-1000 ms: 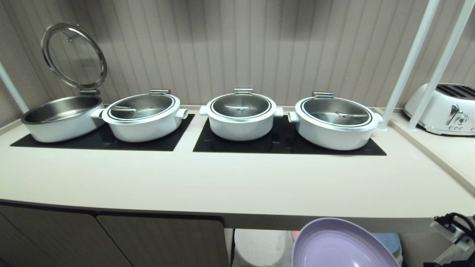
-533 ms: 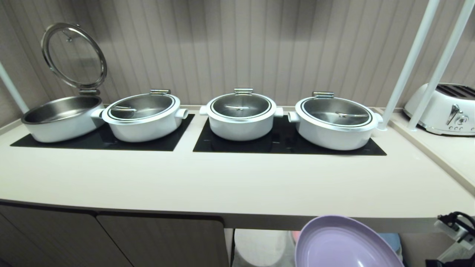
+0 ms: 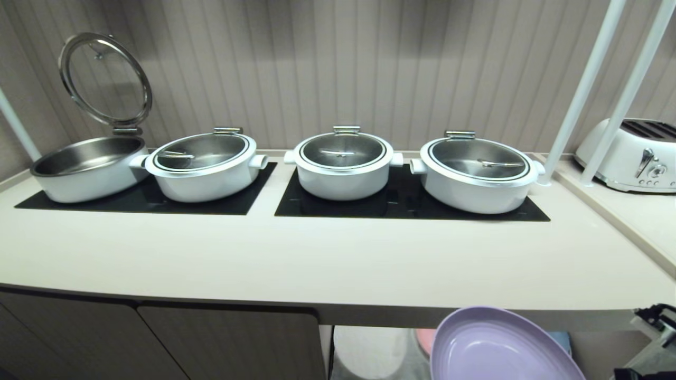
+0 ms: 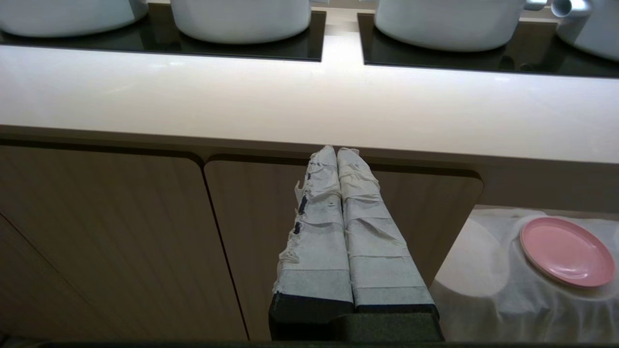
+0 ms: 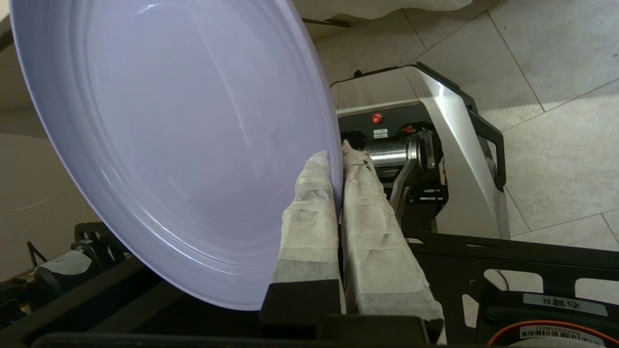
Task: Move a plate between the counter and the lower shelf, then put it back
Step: Put the plate
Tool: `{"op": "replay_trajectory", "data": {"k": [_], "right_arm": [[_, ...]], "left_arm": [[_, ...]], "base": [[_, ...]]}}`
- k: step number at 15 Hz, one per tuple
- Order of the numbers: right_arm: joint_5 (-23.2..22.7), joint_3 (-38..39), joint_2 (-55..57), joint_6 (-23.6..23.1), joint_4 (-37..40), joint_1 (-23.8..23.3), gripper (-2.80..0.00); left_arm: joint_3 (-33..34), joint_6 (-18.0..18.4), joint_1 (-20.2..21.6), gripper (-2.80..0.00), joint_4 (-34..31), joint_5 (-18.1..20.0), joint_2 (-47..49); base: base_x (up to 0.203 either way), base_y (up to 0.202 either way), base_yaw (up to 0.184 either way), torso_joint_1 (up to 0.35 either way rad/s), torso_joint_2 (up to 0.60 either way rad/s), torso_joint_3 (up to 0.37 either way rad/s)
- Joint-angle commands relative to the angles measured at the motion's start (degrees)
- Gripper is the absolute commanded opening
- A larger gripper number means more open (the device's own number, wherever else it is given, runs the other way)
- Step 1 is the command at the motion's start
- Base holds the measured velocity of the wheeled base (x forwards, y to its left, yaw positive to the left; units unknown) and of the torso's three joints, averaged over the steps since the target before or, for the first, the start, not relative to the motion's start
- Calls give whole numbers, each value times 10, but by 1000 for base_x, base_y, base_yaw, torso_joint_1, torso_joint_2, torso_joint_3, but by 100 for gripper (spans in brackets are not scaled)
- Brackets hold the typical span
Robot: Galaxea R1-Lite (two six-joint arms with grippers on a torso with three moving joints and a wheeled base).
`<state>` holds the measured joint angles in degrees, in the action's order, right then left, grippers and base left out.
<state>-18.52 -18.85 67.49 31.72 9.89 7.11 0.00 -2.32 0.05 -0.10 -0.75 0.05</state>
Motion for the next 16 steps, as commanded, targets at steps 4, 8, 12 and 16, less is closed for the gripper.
{"op": "replay_trajectory", "data": {"k": [4, 8, 12, 16], "right_arm": [[-1, 0, -9, 2, 8, -3, -280], [0, -1, -9, 2, 7, -4, -280], [-1, 0, -9, 2, 7, -8, -280], [-1, 1, -12, 2, 7, -8, -280]], "left_arm": [[0, -1, 0, -280, 0, 0, 0], [0, -1, 0, -280, 0, 0, 0], [0, -1, 0, -280, -1, 0, 0], [0, -1, 0, -280, -1, 0, 0]], "base": [[0, 0, 0, 0, 0, 0], [0, 0, 0, 0, 0, 0], [0, 0, 0, 0, 0, 0], [1, -167, 0, 3, 1, 0]]}}
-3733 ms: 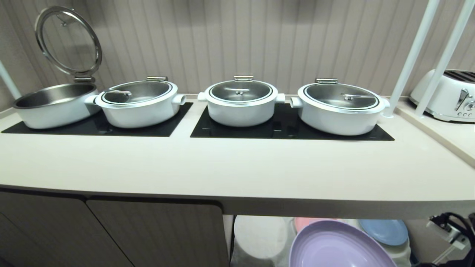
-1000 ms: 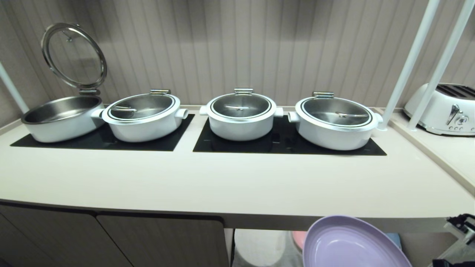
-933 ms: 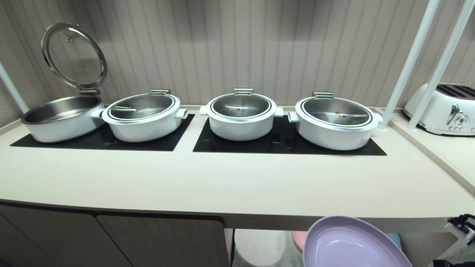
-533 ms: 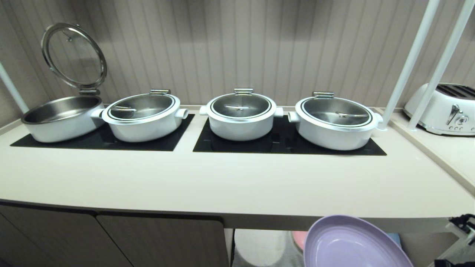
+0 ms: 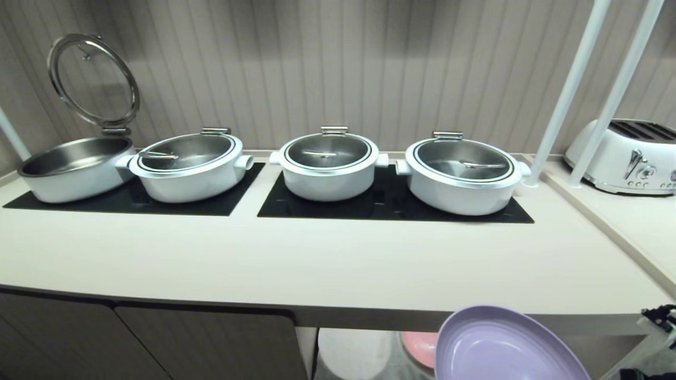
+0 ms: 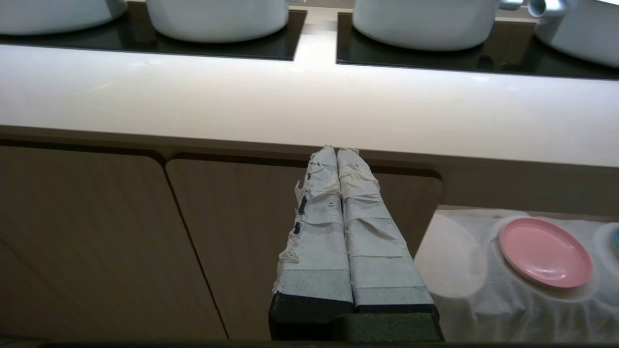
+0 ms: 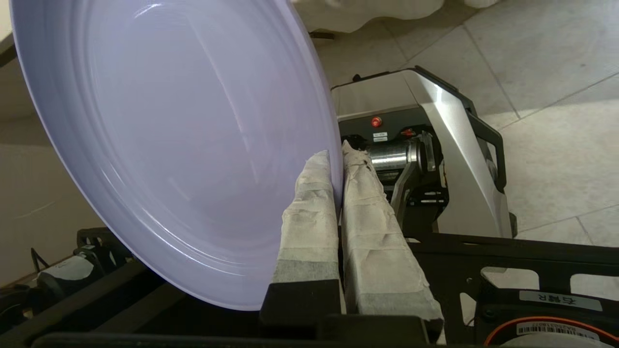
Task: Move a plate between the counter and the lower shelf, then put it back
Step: Put the plate
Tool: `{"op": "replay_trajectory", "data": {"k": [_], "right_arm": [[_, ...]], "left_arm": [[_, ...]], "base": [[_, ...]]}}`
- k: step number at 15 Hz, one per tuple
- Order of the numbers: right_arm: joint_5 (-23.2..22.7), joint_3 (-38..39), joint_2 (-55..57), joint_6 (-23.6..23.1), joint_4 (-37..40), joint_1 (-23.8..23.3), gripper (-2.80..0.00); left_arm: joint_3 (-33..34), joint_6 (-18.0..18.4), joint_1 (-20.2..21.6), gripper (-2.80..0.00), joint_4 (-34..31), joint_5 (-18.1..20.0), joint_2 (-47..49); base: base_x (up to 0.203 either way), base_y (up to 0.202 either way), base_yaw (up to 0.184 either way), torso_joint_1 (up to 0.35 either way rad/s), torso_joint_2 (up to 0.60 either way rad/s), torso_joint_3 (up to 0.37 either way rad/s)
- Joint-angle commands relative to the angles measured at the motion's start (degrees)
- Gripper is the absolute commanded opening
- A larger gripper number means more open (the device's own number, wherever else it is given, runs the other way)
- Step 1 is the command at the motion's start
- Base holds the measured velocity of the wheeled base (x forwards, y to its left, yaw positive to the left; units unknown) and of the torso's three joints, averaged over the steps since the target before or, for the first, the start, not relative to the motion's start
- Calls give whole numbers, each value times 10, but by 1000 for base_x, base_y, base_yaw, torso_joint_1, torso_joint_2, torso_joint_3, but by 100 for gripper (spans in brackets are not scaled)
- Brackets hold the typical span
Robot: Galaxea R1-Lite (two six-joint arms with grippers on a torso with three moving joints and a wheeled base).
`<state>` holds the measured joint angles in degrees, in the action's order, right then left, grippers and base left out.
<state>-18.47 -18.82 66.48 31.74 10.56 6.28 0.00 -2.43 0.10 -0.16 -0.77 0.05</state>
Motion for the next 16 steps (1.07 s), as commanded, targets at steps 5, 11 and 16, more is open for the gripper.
{"op": "replay_trajectory", "data": {"k": [5, 11, 16], "right_arm": [[-2, 4, -12, 2, 3, -7, -280], [-2, 3, -13, 2, 4, -9, -280], [-2, 2, -16, 2, 5, -12, -280]], "left_arm": [[0, 0, 0, -280, 0, 0, 0], [0, 0, 0, -280, 0, 0, 0], [0, 0, 0, -280, 0, 0, 0]], "base": [[0, -195, 1, 1, 1, 2], [0, -194, 1, 5, 4, 0], [0, -194, 0, 3, 4, 2]]}}
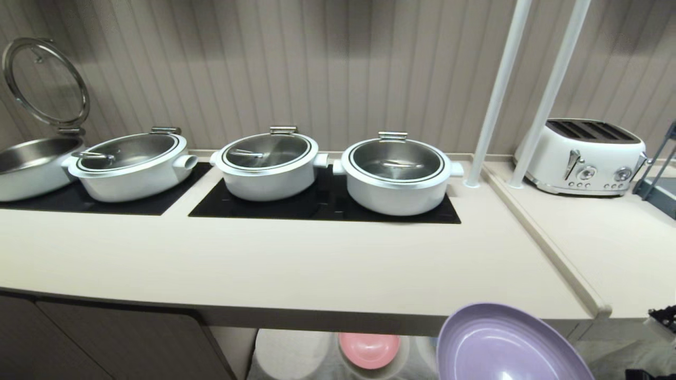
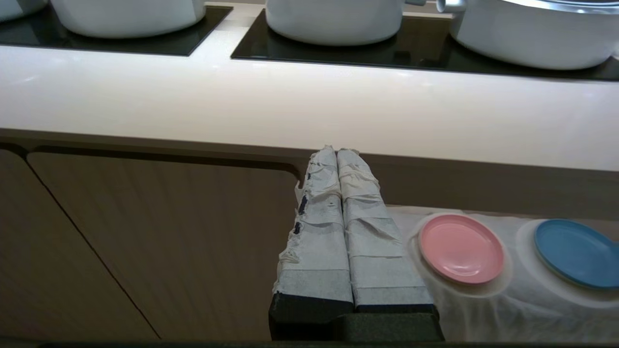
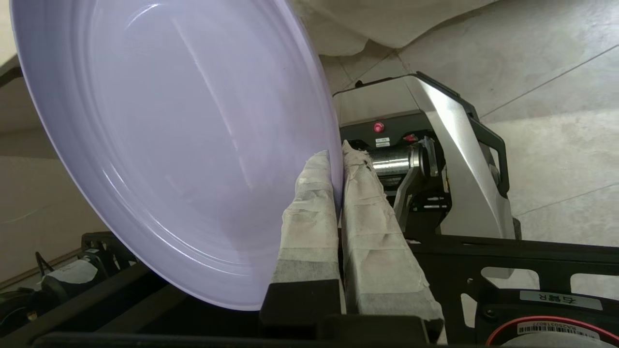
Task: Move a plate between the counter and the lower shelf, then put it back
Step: Put the plate
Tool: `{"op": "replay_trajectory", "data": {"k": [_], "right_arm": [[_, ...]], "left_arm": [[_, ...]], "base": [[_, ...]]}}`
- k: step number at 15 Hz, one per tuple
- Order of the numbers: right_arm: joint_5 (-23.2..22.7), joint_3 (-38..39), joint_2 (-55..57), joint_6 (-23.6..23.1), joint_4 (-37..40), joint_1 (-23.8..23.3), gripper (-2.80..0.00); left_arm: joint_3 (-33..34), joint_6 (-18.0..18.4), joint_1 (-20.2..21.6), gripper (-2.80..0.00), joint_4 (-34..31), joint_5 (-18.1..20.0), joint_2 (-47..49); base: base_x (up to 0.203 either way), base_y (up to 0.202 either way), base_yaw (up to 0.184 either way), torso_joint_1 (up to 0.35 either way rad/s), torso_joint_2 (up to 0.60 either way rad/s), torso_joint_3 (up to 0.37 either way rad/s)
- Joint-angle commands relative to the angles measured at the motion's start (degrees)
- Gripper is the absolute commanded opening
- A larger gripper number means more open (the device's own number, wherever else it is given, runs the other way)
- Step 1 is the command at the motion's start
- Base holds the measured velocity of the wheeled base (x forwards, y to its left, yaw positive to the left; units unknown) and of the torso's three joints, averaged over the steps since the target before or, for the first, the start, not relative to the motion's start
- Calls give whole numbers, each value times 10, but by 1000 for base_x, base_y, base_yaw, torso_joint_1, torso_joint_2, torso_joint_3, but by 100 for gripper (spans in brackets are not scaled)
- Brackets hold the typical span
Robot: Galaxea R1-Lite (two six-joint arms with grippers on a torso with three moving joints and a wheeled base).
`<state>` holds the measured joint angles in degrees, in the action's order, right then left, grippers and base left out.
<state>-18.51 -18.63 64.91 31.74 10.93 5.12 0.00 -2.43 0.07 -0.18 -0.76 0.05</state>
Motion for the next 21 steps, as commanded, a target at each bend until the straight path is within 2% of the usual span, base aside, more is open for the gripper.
{"op": "replay_trajectory", "data": {"k": [1, 13, 21], "right_arm": [[-1, 0, 0, 2, 1, 0, -280], [-1, -1, 0, 2, 7, -7, -280], [-1, -1, 0, 3, 6, -9, -280]], "left_arm": [[0, 0, 0, -280, 0, 0, 0], [0, 1, 0, -280, 1, 0, 0], [0, 1, 0, -280, 1, 0, 0]], "base": [[0, -194, 0, 1, 4, 5], [0, -189, 0, 2, 2, 2], [0, -9, 0, 1, 0, 0]]}}
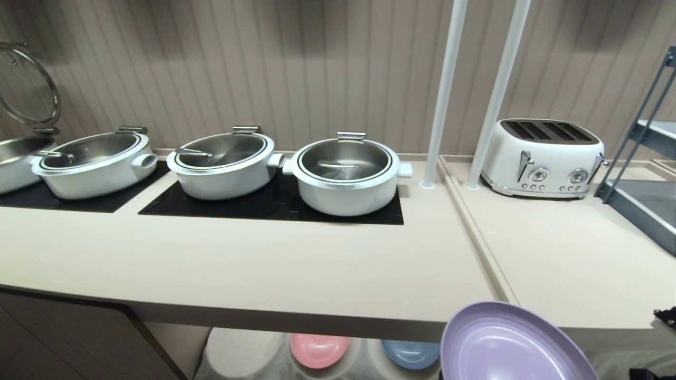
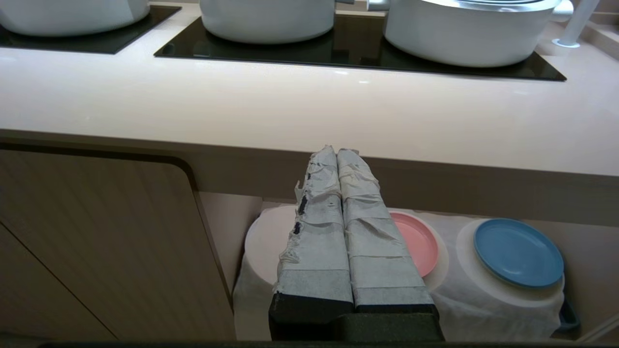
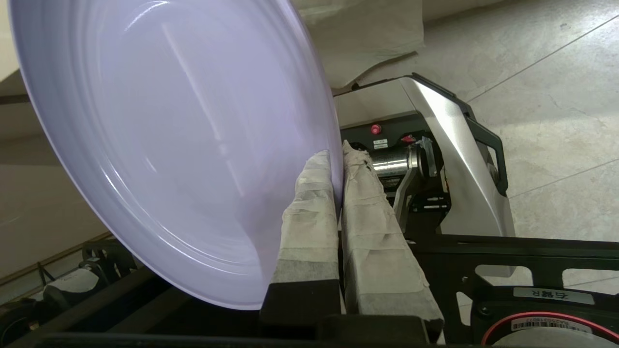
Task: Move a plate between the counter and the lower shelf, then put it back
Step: Put the plate
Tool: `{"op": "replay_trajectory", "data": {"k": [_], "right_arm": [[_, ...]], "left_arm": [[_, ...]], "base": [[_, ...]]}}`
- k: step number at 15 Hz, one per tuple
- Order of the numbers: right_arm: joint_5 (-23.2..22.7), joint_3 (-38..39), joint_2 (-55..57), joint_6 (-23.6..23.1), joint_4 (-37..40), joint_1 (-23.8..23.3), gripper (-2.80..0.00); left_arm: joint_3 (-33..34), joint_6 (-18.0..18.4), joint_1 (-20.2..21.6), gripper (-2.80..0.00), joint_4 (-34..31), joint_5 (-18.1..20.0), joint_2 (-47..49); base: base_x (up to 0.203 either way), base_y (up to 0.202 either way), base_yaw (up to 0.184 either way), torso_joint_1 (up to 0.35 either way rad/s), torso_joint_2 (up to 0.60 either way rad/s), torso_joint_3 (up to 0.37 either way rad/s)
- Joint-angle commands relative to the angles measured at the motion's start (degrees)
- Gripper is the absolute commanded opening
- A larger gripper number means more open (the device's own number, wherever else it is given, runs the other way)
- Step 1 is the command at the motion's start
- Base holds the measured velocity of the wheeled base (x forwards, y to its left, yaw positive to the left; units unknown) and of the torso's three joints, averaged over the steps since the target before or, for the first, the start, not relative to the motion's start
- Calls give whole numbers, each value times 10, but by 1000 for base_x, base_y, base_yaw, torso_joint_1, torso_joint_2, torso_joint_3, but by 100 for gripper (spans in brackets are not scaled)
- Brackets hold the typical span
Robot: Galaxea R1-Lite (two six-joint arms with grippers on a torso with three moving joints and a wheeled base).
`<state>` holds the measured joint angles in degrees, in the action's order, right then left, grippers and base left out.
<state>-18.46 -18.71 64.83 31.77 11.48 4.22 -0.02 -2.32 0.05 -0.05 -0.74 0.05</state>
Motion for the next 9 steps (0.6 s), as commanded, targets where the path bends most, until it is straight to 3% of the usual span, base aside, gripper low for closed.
{"op": "replay_trajectory", "data": {"k": [1, 9], "right_arm": [[-2, 0, 1, 2, 0, -4, -280], [-1, -57, 54, -1, -2, -7, -280]], "left_arm": [[0, -1, 0, -280, 0, 0, 0], [0, -1, 0, -280, 0, 0, 0]], "base": [[0, 0, 0, 0, 0, 0], [0, 0, 0, 0, 0, 0]]}}
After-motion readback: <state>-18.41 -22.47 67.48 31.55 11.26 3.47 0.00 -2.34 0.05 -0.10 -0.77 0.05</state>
